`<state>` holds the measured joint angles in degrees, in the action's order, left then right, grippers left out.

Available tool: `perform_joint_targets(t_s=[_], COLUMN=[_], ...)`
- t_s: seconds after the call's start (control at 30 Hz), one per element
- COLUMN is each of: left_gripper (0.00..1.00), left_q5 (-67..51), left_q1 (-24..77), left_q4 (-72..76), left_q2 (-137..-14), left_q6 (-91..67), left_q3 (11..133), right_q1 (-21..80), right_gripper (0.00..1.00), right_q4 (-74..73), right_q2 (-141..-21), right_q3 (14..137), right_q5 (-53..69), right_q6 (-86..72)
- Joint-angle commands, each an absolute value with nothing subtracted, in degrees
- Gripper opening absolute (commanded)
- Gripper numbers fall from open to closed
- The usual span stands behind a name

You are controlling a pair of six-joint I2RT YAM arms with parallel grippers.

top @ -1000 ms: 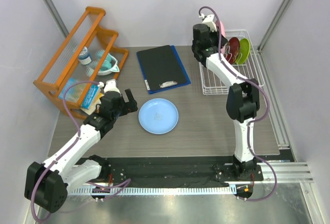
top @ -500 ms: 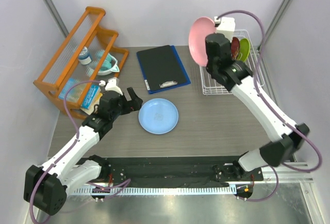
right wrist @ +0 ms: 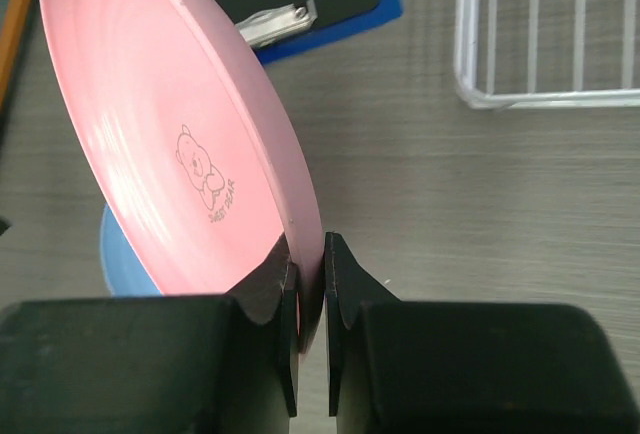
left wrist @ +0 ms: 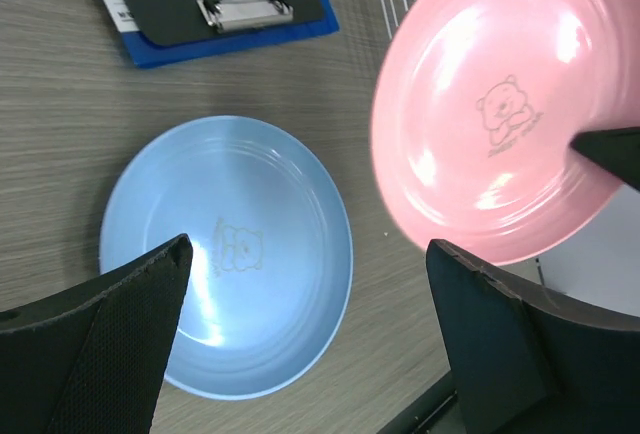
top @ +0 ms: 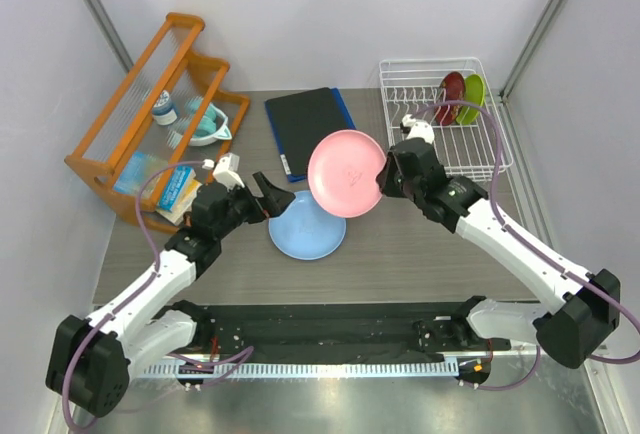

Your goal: Unload the plates from the dish rack

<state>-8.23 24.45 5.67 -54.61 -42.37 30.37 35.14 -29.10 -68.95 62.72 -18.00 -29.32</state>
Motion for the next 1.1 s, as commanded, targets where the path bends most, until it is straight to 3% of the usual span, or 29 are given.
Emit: perform_joint_targets(t_s=[0.0, 0.3, 0.37, 0.4, 0.43, 0.5, 0.57, 0.6, 0.63, 0.7, 0.73, 0.8, 0.83, 0.93, 1.07], left_gripper=[1.0, 0.99, 0.91, 0.85, 0.68, 0.43, 0.32, 0.19, 0.14, 0.0, 0.0, 0.0, 0.0, 0.0, 0.0], left_q5=[-13.27, -13.71, -13.45, -13.1, -13.1, -12.49, -12.04, -11.87, -11.52, -10.55, -9.94, -8.44, -7.13, -3.88, -1.41], left_q1=[25.14, 26.89, 27.07, 27.07, 27.07, 27.07, 27.07, 27.07, 27.07, 27.07, 27.07, 27.07, 27.07, 27.07, 27.16], left_q4=[15.99, 21.35, 21.8, 22.14, 22.15, 21.63, 21.45, 21.01, 20.57, 19.0, 18.29, 16.09, 15.56, 11.88, 8.1], left_q2=[-55.81, -59.32, -59.85, -60.29, -60.47, -60.99, -61.17, -61.26, -61.43, -61.52, -61.26, -60.65, -59.77, -58.28, -55.91], left_q6=[-46.58, -47.9, -47.9, -47.81, -47.81, -47.72, -47.73, -47.64, -47.46, -47.02, -47.02, -46.93, -46.85, -46.06, -44.82], left_q3=[28.13, 28.12, 28.04, 28.04, 28.12, 28.21, 28.13, 28.13, 28.3, 28.39, 28.48, 28.57, 28.39, 28.21, 27.95], right_q1=[36.56, 38.32, 38.41, 38.41, 38.41, 38.32, 38.41, 38.41, 38.41, 38.41, 38.41, 38.41, 38.41, 38.41, 38.32], right_gripper=[0.01, 0.01, 0.01, 0.01, 0.01, 0.01, 0.01, 0.02, 0.04, 0.14, 0.21, 0.46, 0.48, 0.7, 0.74], right_q4=[-18.64, -11.78, -10.21, -9.5, -8.62, -7.39, -6.59, -6.59, -6.59, -6.77, -7.03, -7.56, -8.17, -11.93, -16.52], right_q2=[-65.48, -65.57, -65.22, -64.69, -64.43, -63.2, -62.67, -62.32, -62.23, -61.96, -61.53, -61.26, -61.0, -60.73, -60.03], right_q3=[59.78, 54.76, 53.19, 52.56, 52.04, 50.37, 49.75, 49.75, 49.75, 49.83, 49.92, 49.66, 49.66, 50.09, 52.03], right_q5=[-10.38, -2.57, -1.24, -0.8, 1.38, 2.02, 2.72, 3.07, 3.34, 3.25, 3.08, 1.59, 0.89, -3.85, -10.45], right_q6=[-36.21, -41.04, -42.36, -42.8, -43.85, -44.99, -45.88, -45.97, -46.05, -46.05, -46.05, -45.88, -45.7, -43.51, -40.26])
